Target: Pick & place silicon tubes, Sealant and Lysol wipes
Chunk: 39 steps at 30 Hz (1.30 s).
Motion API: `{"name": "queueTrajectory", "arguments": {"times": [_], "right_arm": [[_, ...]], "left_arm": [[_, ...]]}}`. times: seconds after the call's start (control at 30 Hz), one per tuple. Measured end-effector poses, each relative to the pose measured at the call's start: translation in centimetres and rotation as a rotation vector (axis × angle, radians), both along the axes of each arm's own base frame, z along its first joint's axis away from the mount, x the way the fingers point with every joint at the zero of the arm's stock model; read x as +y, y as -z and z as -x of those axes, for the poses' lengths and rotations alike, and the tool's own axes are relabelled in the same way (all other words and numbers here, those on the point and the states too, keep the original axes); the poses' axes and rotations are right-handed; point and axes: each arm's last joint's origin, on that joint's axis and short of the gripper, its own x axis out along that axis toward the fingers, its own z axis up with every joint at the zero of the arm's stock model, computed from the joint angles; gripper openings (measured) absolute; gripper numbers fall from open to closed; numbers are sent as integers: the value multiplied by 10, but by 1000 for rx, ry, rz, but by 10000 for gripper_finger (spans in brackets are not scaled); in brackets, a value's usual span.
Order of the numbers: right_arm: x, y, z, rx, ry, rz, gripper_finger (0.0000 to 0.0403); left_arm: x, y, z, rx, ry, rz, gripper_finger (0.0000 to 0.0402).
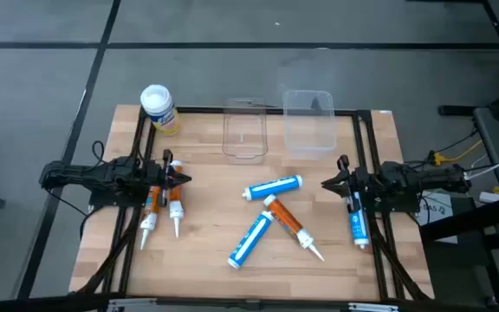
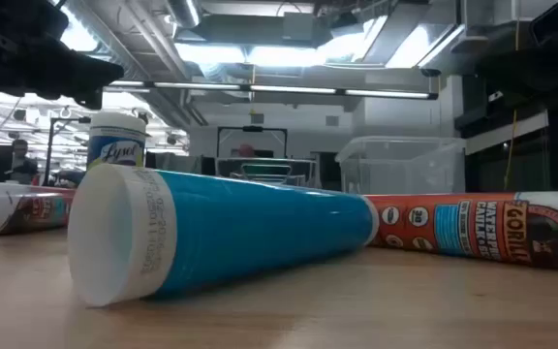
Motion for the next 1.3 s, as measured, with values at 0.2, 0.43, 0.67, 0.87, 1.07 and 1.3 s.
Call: {"name": "queueTrajectory", "arguments": {"times": [0.2, 0.43, 0.67, 0.87, 1.07, 1.3], "right_arm": [[0, 0, 0, 0, 0, 0, 42], [0, 0, 0, -1, 0, 0, 42], [0, -1, 0, -13, 0, -2, 42], [0, -10, 1, -106, -1, -15, 42], [0, -20, 4, -210, -1, -26, 42], [-1, -36, 10, -381, 0, -44, 42]], "left_arm": [[0, 0, 0, 0, 0, 0, 9], [0, 0, 0, 0, 0, 0, 10], [0, 0, 0, 0, 0, 0, 11], [0, 0, 0, 0, 0, 0, 9], [0, 0, 0, 0, 0, 0, 9], [0, 0, 0, 0, 0, 0, 11]]}}
